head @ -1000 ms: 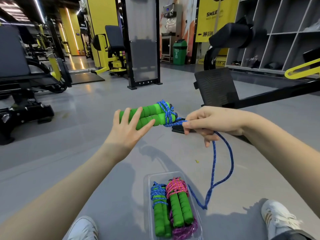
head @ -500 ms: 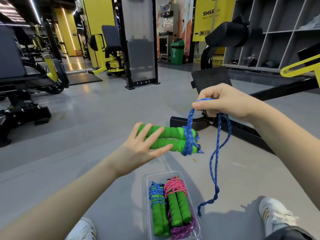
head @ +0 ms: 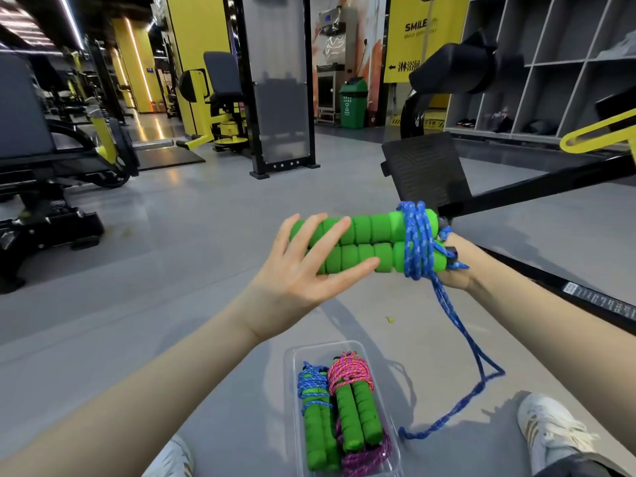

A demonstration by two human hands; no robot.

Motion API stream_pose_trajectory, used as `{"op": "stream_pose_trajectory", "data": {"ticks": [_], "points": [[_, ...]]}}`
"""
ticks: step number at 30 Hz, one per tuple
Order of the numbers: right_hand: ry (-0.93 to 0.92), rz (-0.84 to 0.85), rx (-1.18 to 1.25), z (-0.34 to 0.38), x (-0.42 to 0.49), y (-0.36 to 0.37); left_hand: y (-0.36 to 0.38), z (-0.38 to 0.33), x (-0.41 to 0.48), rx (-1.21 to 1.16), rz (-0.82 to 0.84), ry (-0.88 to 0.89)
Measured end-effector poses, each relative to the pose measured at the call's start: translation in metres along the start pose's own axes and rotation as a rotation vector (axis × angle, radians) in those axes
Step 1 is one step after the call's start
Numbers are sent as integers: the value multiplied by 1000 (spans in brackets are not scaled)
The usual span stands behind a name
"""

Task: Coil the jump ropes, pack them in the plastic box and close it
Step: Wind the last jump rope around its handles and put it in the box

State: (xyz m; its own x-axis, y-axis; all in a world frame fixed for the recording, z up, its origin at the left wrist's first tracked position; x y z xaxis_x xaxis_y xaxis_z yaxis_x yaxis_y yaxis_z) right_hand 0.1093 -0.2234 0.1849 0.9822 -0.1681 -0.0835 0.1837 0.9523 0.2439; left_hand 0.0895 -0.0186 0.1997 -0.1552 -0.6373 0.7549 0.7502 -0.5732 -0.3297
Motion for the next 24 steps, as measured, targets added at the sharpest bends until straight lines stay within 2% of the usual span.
{"op": "stream_pose_trajectory", "data": {"ticks": [5,9,17,24], "points": [[-16,127,-81,-15,6,28,14,24,-21,80,124,-165],[-6,153,-276,-23,1,43,20,43,-29,166,196,-242],[-26,269,-670,-17,-18,62,29,53,-45,269,296,-256],[4,399,-892,13,-34,66,30,59,-59,292,398,-251]]}}
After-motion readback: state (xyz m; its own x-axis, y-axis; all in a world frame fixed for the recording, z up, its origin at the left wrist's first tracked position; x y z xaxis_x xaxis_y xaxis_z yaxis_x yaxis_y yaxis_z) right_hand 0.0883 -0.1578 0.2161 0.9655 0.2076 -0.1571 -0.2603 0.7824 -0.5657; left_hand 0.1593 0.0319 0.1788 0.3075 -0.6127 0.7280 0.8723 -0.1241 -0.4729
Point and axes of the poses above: each hand's wrist, its own x-axis towards the middle knuckle, its own y-axis out of the palm, z = x × y, the point moved 5 cm from there along x, towards the middle knuckle, and after that the axes turned 4 degrees about -z, right-handed, at the moved point
